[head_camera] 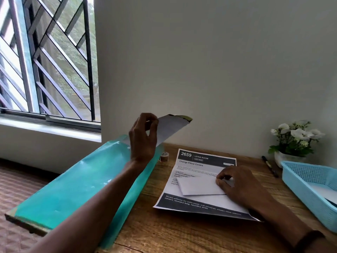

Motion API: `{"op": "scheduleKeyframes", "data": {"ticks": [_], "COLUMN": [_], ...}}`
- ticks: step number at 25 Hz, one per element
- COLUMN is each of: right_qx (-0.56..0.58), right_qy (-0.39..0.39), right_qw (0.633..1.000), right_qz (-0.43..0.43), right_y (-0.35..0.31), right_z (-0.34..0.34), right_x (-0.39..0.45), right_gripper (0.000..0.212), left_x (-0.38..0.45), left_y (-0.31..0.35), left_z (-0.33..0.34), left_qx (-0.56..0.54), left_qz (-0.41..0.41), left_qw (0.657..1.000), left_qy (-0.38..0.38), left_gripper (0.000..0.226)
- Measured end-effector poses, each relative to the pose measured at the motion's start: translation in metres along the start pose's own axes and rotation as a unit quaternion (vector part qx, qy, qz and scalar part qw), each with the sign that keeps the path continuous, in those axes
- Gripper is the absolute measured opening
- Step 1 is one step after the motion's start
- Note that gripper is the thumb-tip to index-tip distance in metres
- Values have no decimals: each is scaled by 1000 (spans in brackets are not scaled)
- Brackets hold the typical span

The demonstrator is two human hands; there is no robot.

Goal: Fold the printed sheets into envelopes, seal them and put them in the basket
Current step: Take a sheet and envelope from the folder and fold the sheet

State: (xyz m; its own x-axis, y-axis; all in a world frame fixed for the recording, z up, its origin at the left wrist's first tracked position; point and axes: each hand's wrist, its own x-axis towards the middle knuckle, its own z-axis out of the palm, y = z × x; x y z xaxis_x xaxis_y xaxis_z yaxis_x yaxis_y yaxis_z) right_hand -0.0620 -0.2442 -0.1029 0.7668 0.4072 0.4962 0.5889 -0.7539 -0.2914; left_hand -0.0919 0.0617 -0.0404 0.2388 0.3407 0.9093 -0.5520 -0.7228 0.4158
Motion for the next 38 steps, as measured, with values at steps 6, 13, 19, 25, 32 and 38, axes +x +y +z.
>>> {"op": "scheduleKeyframes", "data": {"ticks": [6, 13, 19, 25, 32, 38], "right_qx": [78, 328, 451, 552, 704, 705], "right_qy": [168, 70, 144, 170, 188, 157], "right_qw": [983, 939, 866, 785, 647, 649], "right_qz": [-14, 75, 161, 226, 223, 237], "right_y": [-9, -28, -8, -7, -2, -13], "right_z": [-18, -13, -2, -6, -23, -18], "right_x": [7, 7, 14, 12, 17, 13], "right_gripper": [39, 38, 24, 19, 20, 10], "left_x": [-13, -39, -26, -14, 12, 35], "left_y": [46, 47, -12, -59, -79, -125], "left_z": [4, 13, 9, -14, -56, -133], "left_qx": [-5, -46, 273, 264, 60, 60], "left_qz": [164, 180, -87, -279, -399, -447], "left_qw": [986, 967, 925, 874, 889, 883], "left_qy": [-35, -172, -249, -299, -217, -127], "left_gripper": [9, 25, 50, 44, 19, 39]}}
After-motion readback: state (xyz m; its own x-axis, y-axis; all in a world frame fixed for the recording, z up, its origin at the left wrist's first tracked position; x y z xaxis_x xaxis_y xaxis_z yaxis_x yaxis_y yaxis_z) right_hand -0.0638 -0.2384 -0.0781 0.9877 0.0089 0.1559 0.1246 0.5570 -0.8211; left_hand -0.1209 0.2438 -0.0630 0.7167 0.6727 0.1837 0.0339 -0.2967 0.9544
